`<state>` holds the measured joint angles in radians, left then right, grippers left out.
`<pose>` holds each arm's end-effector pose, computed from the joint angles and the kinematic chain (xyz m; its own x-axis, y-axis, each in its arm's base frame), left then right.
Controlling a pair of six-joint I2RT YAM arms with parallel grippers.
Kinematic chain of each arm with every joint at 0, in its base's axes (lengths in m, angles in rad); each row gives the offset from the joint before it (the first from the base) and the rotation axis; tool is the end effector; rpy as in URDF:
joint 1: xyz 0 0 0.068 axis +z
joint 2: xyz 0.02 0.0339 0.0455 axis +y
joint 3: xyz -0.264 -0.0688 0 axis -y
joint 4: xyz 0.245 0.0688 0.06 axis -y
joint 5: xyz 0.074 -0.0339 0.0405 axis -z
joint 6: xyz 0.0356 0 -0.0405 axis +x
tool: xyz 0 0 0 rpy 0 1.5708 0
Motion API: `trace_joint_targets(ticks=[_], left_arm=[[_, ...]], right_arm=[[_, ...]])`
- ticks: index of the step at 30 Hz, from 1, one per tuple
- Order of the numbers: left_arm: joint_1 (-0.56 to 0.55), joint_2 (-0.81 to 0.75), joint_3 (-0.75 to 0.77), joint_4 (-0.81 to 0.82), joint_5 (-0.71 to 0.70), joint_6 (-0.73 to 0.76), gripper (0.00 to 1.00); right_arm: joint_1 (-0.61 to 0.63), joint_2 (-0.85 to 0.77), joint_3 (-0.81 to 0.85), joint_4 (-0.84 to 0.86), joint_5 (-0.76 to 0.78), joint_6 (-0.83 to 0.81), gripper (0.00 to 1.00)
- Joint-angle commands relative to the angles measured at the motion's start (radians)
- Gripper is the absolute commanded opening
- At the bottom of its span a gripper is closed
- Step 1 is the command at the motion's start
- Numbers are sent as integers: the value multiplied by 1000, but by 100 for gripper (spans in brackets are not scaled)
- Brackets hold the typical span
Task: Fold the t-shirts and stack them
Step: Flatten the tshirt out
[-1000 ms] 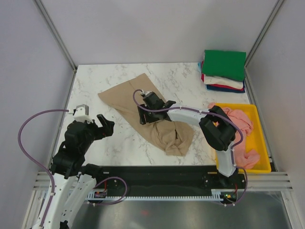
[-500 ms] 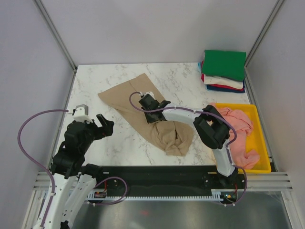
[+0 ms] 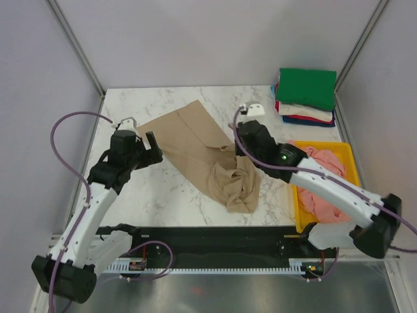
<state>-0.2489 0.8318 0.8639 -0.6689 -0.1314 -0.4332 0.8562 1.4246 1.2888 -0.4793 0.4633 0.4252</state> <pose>0.1688 -0.0381 0.3115 -0.5827 -0.2813 -0.7624 -0.1129 0.9571 -0.2668 0.2210 0.2304 0.3399 -0.5245 -0.0415 -0.8504 -0.2417 0.9650 0.1020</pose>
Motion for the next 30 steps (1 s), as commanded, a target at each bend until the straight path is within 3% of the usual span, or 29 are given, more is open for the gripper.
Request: trace_joint_targets(ticks=[1, 6, 11, 16, 20, 23, 27, 30], left_arm=[[22, 168, 105, 106, -69, -25, 100], [247, 451, 176, 199, 186, -174, 99], [315, 674, 273, 287, 139, -176, 99], [361, 889, 415, 305, 148, -167, 99], [350, 954, 530, 330, 257, -144, 86], [275, 995, 610, 371, 253, -89, 81], [124, 1122, 818, 345, 245, -3, 78], [89, 1246, 935, 318, 262, -1, 77]], right_arm=[[-2, -165, -168, -33, 139, 75, 0], [-11, -442, -357, -87, 238, 217, 0], [-14, -657, -517, -117, 244, 276, 0], [-17, -684, -539, -160, 236, 254, 0], [-17, -685, -540, -160, 238, 225, 0], [-16, -676, -543, -151, 239, 212, 0], [-17, -655, -545, -139, 224, 201, 0], [-16, -648, -540, -139, 204, 204, 0]])
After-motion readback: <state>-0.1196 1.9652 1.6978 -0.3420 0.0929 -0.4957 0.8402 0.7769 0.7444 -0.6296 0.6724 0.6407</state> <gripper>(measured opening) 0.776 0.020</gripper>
